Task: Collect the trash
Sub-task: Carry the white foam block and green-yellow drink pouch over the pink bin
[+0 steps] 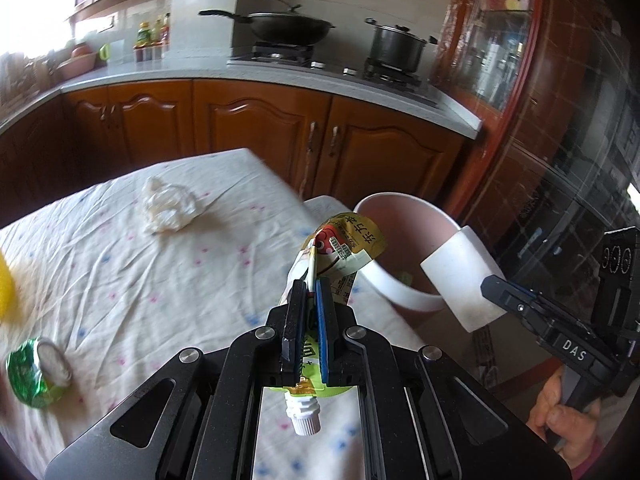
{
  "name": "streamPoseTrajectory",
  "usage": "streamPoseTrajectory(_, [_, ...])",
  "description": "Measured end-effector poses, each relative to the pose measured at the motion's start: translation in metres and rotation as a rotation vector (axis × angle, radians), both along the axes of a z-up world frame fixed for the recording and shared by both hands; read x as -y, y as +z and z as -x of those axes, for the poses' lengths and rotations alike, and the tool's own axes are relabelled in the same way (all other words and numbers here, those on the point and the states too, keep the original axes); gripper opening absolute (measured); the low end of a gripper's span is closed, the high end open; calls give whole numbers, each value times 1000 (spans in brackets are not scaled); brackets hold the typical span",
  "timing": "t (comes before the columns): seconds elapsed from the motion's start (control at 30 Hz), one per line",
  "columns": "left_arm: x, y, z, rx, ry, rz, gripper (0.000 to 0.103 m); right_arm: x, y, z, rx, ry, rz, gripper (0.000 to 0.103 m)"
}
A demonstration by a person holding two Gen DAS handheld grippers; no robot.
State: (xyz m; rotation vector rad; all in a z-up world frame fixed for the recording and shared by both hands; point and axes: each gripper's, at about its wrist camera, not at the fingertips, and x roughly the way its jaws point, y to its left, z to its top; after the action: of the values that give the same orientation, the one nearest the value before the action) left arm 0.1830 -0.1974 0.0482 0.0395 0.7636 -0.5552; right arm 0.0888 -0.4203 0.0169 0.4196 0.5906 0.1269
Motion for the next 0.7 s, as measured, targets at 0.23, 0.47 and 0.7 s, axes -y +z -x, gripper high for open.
streamPoseTrajectory(0.23, [38, 7, -3, 18, -68, -13, 4, 22, 0, 3, -2, -47, 1, 28])
streamPoseTrajectory(0.47, [76, 7, -14, 4, -128, -39, 4, 45, 0, -1, -19, -94, 2, 28])
streamPoseTrajectory(0.7, [109, 4, -36, -34, -166, -52, 4, 69, 5, -16, -31, -126, 10, 28])
